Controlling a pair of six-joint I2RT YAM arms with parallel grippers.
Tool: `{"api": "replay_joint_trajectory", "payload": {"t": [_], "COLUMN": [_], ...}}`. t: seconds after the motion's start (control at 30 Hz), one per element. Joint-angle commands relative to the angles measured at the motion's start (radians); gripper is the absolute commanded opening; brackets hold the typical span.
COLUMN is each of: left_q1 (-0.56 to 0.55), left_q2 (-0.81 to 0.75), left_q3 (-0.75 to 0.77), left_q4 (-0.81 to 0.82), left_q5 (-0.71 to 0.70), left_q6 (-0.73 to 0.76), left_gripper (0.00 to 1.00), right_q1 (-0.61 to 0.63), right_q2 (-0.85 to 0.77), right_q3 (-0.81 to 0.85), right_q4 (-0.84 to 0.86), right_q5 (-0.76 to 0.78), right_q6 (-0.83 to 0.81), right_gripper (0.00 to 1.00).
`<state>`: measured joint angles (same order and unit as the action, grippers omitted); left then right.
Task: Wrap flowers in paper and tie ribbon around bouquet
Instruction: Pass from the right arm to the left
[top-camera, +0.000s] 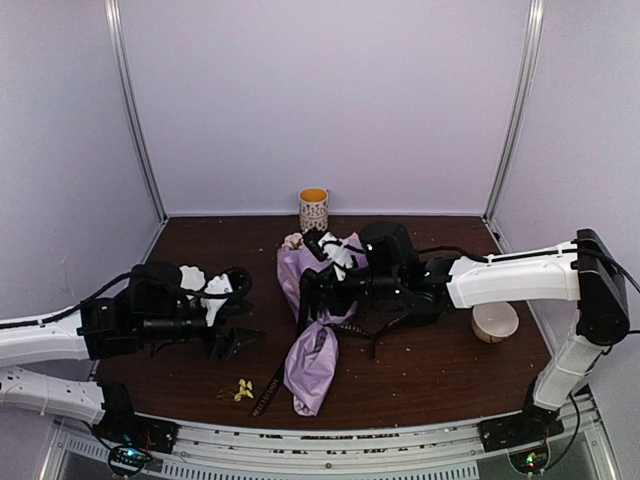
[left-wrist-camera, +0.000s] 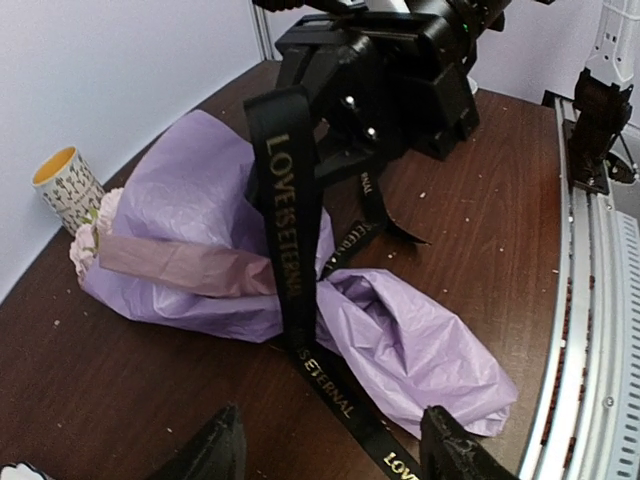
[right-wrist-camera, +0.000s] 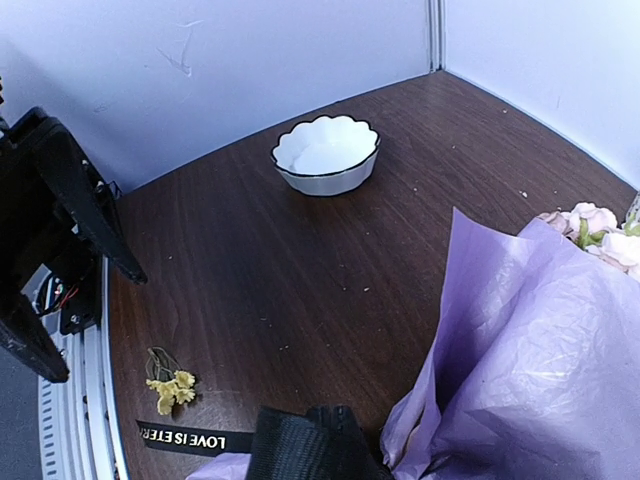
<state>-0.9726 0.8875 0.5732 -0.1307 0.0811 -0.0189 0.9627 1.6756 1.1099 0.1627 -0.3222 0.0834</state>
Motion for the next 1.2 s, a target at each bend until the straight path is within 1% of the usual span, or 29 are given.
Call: {"api": "replay_joint_trajectory", "payload": {"t": [0.0, 0.17, 0.23, 0.3, 0.37, 0.43, 0.5, 0.63, 0.73, 0.8, 0.83, 0.9, 0.93, 0.97, 1.07, 1.17], "left_q1": [-0.003, 0.005, 0.020, 0.047, 0.085, 0.129, 0.159, 0.174, 0.179, 0.180, 0.179, 0.179, 0.179, 0.179, 0.180, 0.179], "left_q2": [0.099, 0.260, 0.293, 0.311, 0.316, 0.323, 0.341, 0.399, 0.425, 0.443, 0.450, 0.457, 0.460, 0.464, 0.481, 0.493], "left_q3": [0.109, 0.240, 0.250, 0.256, 0.257, 0.248, 0.253, 0.314, 0.353, 0.372, 0.381, 0.392, 0.393, 0.393, 0.406, 0.418], "left_q4": [0.141, 0.196, 0.216, 0.231, 0.247, 0.277, 0.292, 0.194, 0.158, 0.142, 0.136, 0.123, 0.118, 0.112, 0.077, 0.063], "left_q5": [-0.062, 0.036, 0.124, 0.209, 0.298, 0.392, 0.438, 0.461, 0.508, 0.546, 0.564, 0.592, 0.593, 0.588, 0.560, 0.552], "left_q6": [0.141, 0.277, 0.347, 0.404, 0.436, 0.453, 0.461, 0.508, 0.532, 0.534, 0.530, 0.530, 0.534, 0.541, 0.551, 0.557], "left_gripper": [0.61, 0.61, 0.62, 0.66, 0.70, 0.71, 0.66, 0.60, 0.52, 0.51, 0.48, 0.39, 0.35, 0.33, 0.32, 0.27], "right_q1": [-0.005, -0.006, -0.006, -0.006, -0.006, -0.006, -0.007, -0.006, -0.006, -0.006, -0.006, -0.006, -0.005, -0.005, -0.007, -0.007], "right_q2": [-0.020, -0.017, -0.023, -0.028, -0.031, -0.032, -0.026, -0.026, -0.027, -0.022, -0.022, -0.023, -0.025, -0.025, -0.026, -0.028], "right_q3": [0.012, 0.010, 0.003, 0.005, 0.006, 0.006, 0.007, 0.007, 0.004, 0.011, 0.016, 0.020, 0.018, 0.019, 0.022, 0.022], "right_q4": [0.036, 0.027, 0.025, 0.014, 0.010, 0.013, 0.014, 0.010, 0.015, 0.008, 0.001, -0.007, -0.006, -0.006, -0.013, -0.017], "right_q5": [-0.077, -0.136, -0.150, -0.161, -0.167, -0.172, -0.175, -0.172, -0.169, -0.169, -0.168, -0.166, -0.164, -0.163, -0.162, -0.162], "right_q6": [-0.023, -0.061, -0.079, -0.092, -0.097, -0.097, -0.096, -0.096, -0.096, -0.094, -0.094, -0.096, -0.097, -0.097, -0.100, -0.102], "right_gripper": [0.00, 0.00, 0.00, 0.00, 0.00, 0.00, 0.00, 0.00, 0.00, 0.00, 0.00, 0.00, 0.00, 0.00, 0.00, 0.00]}}
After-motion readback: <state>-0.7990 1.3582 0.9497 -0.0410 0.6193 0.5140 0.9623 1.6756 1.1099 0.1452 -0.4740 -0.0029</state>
